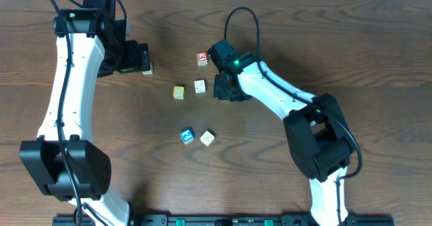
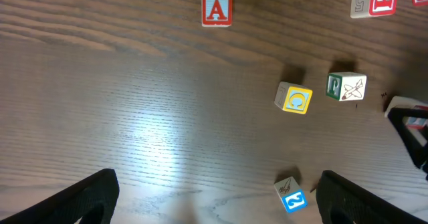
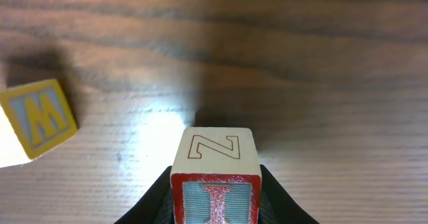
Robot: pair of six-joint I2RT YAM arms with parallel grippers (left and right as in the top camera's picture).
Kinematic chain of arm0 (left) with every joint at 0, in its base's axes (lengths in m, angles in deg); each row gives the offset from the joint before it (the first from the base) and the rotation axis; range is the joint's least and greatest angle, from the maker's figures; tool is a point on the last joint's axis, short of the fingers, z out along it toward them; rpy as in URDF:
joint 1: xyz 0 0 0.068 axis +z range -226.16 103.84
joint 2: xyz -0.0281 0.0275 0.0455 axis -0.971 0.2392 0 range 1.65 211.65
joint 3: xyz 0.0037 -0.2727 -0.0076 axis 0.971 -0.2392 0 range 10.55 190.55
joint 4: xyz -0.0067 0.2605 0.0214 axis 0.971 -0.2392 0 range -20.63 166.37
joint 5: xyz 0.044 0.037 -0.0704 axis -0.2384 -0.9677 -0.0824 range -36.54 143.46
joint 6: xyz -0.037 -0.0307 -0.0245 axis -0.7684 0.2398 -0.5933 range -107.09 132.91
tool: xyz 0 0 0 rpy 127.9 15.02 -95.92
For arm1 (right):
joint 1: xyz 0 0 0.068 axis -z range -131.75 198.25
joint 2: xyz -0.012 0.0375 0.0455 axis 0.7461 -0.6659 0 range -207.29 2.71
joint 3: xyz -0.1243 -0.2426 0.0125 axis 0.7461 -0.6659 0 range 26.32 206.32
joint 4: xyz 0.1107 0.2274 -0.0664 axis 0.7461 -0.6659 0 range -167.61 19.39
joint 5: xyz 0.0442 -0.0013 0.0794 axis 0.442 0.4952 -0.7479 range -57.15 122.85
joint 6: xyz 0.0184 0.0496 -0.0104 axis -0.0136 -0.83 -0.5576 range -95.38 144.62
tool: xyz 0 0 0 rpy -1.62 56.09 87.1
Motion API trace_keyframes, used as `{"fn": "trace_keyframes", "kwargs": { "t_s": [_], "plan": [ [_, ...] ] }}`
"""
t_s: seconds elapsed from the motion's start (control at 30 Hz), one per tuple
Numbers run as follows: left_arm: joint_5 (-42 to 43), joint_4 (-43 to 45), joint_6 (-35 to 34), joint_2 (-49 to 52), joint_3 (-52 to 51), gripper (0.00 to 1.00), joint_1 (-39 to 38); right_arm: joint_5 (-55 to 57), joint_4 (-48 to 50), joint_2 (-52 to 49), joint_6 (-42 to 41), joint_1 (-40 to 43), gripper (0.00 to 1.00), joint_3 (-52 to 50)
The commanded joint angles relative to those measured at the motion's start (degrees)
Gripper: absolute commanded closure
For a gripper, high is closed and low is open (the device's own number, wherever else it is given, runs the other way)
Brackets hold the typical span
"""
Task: Spell out Ai2
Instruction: 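Carry the I block toward the table center and release it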
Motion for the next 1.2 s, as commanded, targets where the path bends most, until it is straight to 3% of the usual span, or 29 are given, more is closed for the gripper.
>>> {"fn": "trace_keyframes", "kwargs": {
  "t_s": [0.0, 1.17],
  "plan": [
    [-0.96, -0.33, -0.24, -0.39, 0.9, 0.05, 0.35, 2.05, 1.09, -0.22, 2.67, 0.15, 0.76, 1.22],
    [-3.48, -0.37, -0.22, -0.37, 0.87, 0.05, 0.35, -1.14, 5.55, -3.91, -0.15, -1.25, 0.78, 1.22]
  ]
}}
